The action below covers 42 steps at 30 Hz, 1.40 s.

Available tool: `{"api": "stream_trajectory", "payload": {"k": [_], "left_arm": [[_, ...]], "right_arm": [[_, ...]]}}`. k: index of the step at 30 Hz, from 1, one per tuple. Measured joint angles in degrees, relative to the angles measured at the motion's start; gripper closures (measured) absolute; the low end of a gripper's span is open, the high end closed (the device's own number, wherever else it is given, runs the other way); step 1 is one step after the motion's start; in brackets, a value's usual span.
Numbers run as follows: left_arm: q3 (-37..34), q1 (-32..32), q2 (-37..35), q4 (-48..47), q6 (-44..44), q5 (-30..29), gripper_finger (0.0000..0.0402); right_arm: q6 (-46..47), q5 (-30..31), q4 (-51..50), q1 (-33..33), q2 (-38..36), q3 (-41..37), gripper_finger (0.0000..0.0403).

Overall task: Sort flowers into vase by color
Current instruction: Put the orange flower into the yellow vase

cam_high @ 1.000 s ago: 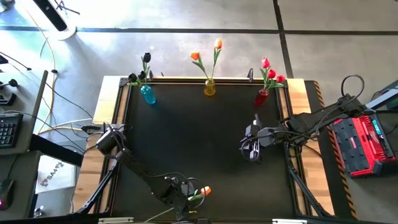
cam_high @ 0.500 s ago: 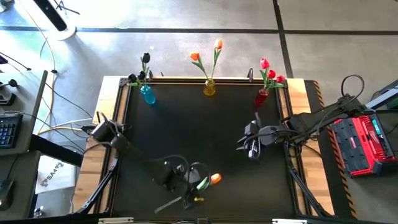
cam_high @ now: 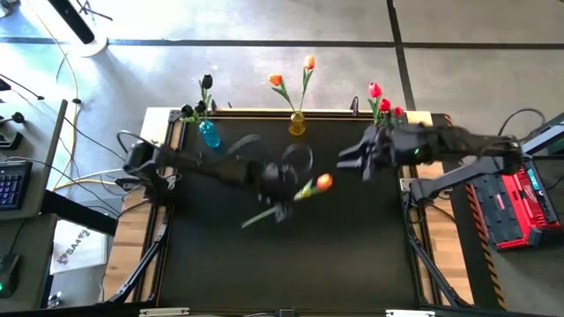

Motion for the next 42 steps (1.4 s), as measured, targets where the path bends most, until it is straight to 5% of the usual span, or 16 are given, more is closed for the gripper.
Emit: {"api": "stream_trajectory", "payload": {"k": [5,14,21,31,42], "left_arm": [[0.0,8.9,-4.5,4.1,12.6,5.3,0.0401],[0.1,24.8,-11.9,12.4,25.7,21.1,0.0401],[0.1,32.8,-13.7,14.6,26.7,25.3,0.0401],[0.1,36.7,-13.7,23.6,21.8,29.2,0.0401],[0.1,37.8,-13.7,42.2,14.7,30.4,0.0401]], "right_arm": [[-5.3,1.6,-3.7,-6.4,0.6,4.3,0.0248],[1.3,-9.0,9.7,-19.0,8.7,4.2,0.0182],[8.2,-13.6,16.8,-24.3,7.1,4.6,0.0144],[-2.0,-1.0,9.4,-27.1,6.7,16.4,0.0144],[-1.7,-10.8,21.5,-31.2,15.1,13.6,0.0144]]}}
